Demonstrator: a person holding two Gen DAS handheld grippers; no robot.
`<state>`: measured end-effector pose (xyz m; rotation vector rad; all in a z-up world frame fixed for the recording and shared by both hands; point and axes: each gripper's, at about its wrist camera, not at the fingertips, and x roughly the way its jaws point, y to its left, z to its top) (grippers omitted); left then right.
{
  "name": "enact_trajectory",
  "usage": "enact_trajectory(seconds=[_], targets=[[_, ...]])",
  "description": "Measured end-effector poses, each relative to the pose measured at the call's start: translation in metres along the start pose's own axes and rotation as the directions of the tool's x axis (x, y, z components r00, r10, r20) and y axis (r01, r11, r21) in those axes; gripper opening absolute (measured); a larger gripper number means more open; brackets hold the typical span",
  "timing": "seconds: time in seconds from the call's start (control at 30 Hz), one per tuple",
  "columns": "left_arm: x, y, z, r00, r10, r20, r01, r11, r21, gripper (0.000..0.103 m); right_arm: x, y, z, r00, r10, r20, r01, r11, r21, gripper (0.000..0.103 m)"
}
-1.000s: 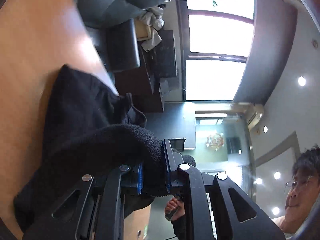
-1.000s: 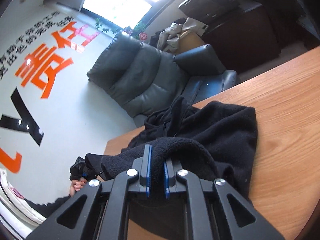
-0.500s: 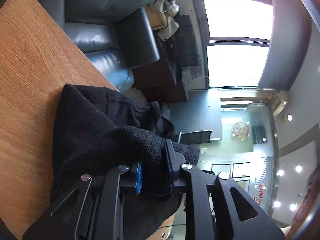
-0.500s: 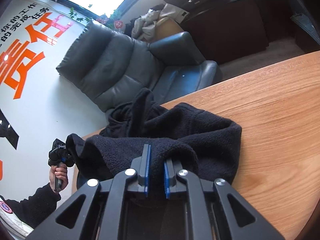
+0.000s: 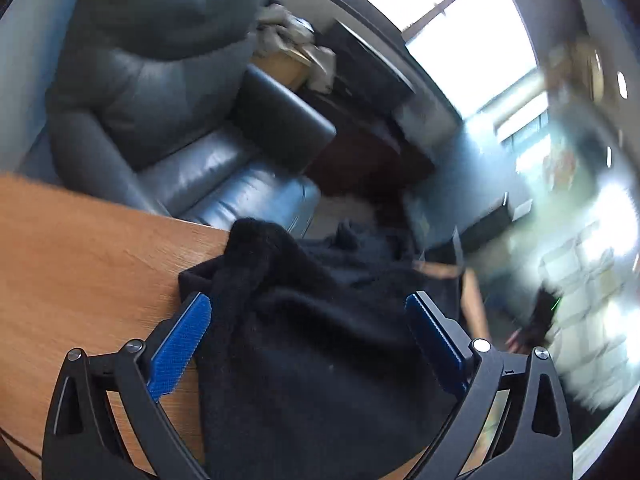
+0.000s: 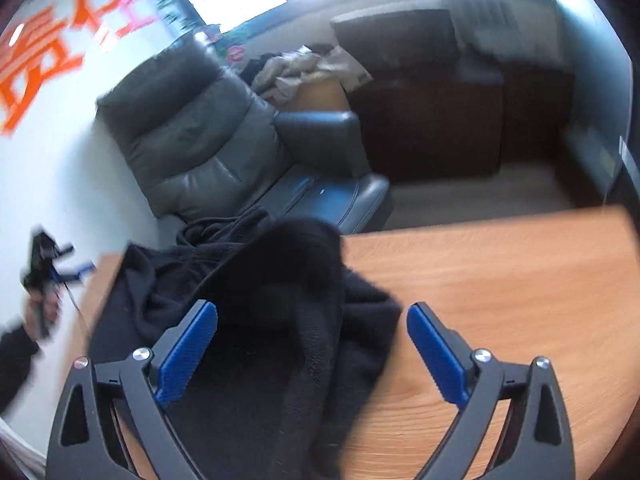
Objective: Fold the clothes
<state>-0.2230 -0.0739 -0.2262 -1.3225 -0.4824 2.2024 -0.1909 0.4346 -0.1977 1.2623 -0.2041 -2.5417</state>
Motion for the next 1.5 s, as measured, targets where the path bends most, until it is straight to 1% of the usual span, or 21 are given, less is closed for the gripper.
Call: enact_trajectory(seconds=[0.07, 0.13, 0.2, 0.27, 0.33, 0.4, 0.47, 0.53, 0.6, 0.73, 0.83, 0.87, 0.97, 1.07, 1.17, 1.2, 1.23, 1.27, 1.3, 1.37, 1.5], targets=[[0.022, -0.022, -0.008, 0.997, 0.023, -0.073, -0.014, 0.992, 0.122, 0.099, -0.011, 0.019, 0.006, 0.998, -0.065, 0.015, 0.067, 0.988, -0.139, 0.099], [0.051, -0.037, -0.015, 0.991, 0.036, -0.129, -0.008, 0.978, 0.21, 0.099, 0.007, 0.048, 0.006, 0.998, -0.052, -0.024, 0.044, 0.96, -0.275, 0.099], [0.079, -0.042, -0.015, 0.988, 0.036, -0.149, -0.001, 0.973, 0.23, 0.099, 0.039, 0.072, 0.006, 0.996, -0.036, -0.078, 0.006, 0.937, -0.351, 0.099], [0.103, -0.034, -0.012, 0.989, 0.037, -0.143, -0.007, 0.979, 0.203, 0.099, 0.071, 0.073, 0.004, 0.994, -0.026, -0.106, -0.008, 0.953, -0.302, 0.098], [0.114, -0.019, -0.012, 0.995, 0.015, -0.103, 0.003, 0.985, 0.172, 0.099, 0.103, 0.07, 0.001, 0.992, -0.015, -0.127, -0.014, 0.974, -0.226, 0.097], [0.115, -0.014, -0.017, 0.998, 0.008, -0.069, 0.005, 0.984, 0.18, 0.098, 0.126, 0.063, -0.013, 0.984, -0.061, -0.166, 0.031, 0.984, -0.177, 0.095], [0.111, -0.013, -0.027, 0.999, 0.027, -0.042, -0.018, 0.98, 0.199, 0.095, 0.12, 0.059, -0.031, 0.991, -0.079, -0.11, 0.062, 0.987, -0.149, 0.095], [0.105, -0.014, -0.043, 0.997, 0.07, -0.025, -0.063, 0.975, 0.214, 0.093, 0.109, 0.058, -0.047, 0.992, -0.082, -0.092, 0.074, 0.993, -0.095, 0.095], [0.095, -0.017, -0.07, 0.995, 0.101, -0.019, -0.094, 0.97, 0.224, 0.091, 0.097, 0.059, -0.064, 0.993, -0.082, -0.082, 0.078, 0.996, -0.051, 0.095], [0.064, -0.03, -0.13, 0.985, 0.171, -0.016, -0.163, 0.961, 0.224, 0.092, 0.076, 0.084, -0.099, 0.992, -0.069, -0.108, 0.062, 0.996, -0.069, 0.096], [0.043, -0.042, -0.158, 0.977, 0.208, -0.051, -0.193, 0.959, 0.209, 0.096, 0.064, 0.103, -0.106, 0.982, -0.045, -0.184, 0.03, 0.996, -0.083, 0.096], [0.036, -0.046, -0.161, 0.976, 0.207, -0.062, -0.19, 0.96, 0.204, 0.096, 0.058, 0.11, -0.101, 0.983, -0.019, -0.181, 0.003, 0.996, -0.09, 0.096], [0.022, -0.06, -0.143, 0.992, 0.124, -0.028, -0.115, 0.969, 0.218, 0.096, 0.045, 0.134, -0.07, 0.989, 0.074, -0.132, -0.092, 0.986, -0.136, 0.096], [0.035, -0.07, -0.112, 0.999, 0.048, -0.004, -0.045, 0.963, 0.267, 0.099, 0.06, 0.156, -0.04, 0.99, 0.096, -0.104, -0.117, 0.969, -0.219, 0.096], [0.077, -0.043, -0.093, 0.993, 0.093, -0.068, -0.075, 0.969, 0.235, 0.099, 0.098, 0.143, -0.038, 0.988, 0.022, -0.152, -0.047, 0.986, -0.16, 0.096], [0.089, -0.03, -0.09, 0.989, 0.113, -0.09, -0.093, 0.973, 0.21, 0.097, 0.104, 0.134, -0.041, 0.988, 0.005, -0.151, -0.026, 0.991, -0.132, 0.094], [0.097, -0.018, -0.088, 0.987, 0.128, -0.099, -0.107, 0.975, 0.192, 0.095, 0.106, 0.124, -0.046, 0.99, -0.003, -0.139, -0.012, 0.994, -0.109, 0.088], [0.097, -0.01, -0.085, 0.988, 0.136, -0.077, -0.119, 0.974, 0.193, 0.095, 0.108, 0.115, -0.05, 0.992, -0.013, -0.127, 0.002, 0.996, -0.085, 0.086], [0.096, -0.004, -0.084, 0.984, 0.167, -0.069, -0.152, 0.971, 0.186, 0.095, 0.107, 0.111, -0.054, 0.993, -0.038, -0.114, 0.028, 0.996, -0.085, 0.086], [0.089, 0.011, -0.085, 0.977, 0.21, -0.038, -0.202, 0.967, 0.154, 0.096, 0.102, 0.104, -0.064, 0.984, -0.134, -0.117, 0.124, 0.988, -0.088, 0.086], [0.074, 0.026, -0.087, 0.963, 0.268, -0.005, -0.267, 0.958, 0.103, 0.097, 0.093, 0.097, -0.069, 0.983, -0.151, -0.103, 0.149, 0.988, -0.031, 0.086]])
